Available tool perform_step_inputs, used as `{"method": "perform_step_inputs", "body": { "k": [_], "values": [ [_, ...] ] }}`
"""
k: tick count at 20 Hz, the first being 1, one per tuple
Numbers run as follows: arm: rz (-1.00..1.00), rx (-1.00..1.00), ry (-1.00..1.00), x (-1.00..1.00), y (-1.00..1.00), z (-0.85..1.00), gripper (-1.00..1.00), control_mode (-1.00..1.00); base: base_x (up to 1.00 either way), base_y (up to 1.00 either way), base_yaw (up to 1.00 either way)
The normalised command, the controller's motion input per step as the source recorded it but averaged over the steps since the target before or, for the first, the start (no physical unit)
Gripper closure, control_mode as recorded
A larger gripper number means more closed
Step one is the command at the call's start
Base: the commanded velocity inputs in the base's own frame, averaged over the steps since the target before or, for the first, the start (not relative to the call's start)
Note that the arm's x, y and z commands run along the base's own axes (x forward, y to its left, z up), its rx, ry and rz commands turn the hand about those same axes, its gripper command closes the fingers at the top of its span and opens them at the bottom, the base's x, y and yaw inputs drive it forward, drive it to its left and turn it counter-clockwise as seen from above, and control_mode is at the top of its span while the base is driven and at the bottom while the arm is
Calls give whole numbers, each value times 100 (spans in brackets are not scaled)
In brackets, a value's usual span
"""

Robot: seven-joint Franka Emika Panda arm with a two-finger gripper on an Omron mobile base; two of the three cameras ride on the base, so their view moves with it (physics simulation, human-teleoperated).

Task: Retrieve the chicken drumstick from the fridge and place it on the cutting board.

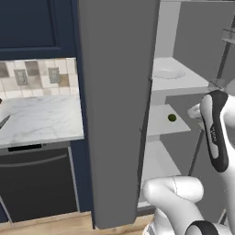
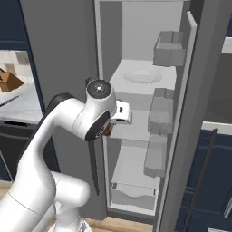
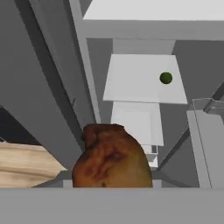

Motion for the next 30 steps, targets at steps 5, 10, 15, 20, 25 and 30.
{"method": "perform_step_inputs", "body": {
  "k": [5,10,15,20,25,30],
  "values": [
    [0,0,0,0,0,0,100,100,-50,71,0],
    [0,0,0,0,0,0,100,100,2,100,0],
    [0,0,0,0,0,0,100,100,4,100,0],
    [0,0,0,0,0,0,100,100,0,100,10],
    [0,0,0,0,0,0,100,100,-40,100,66],
    [0,0,0,0,0,0,100,100,-25,77,80]
  ]
}}
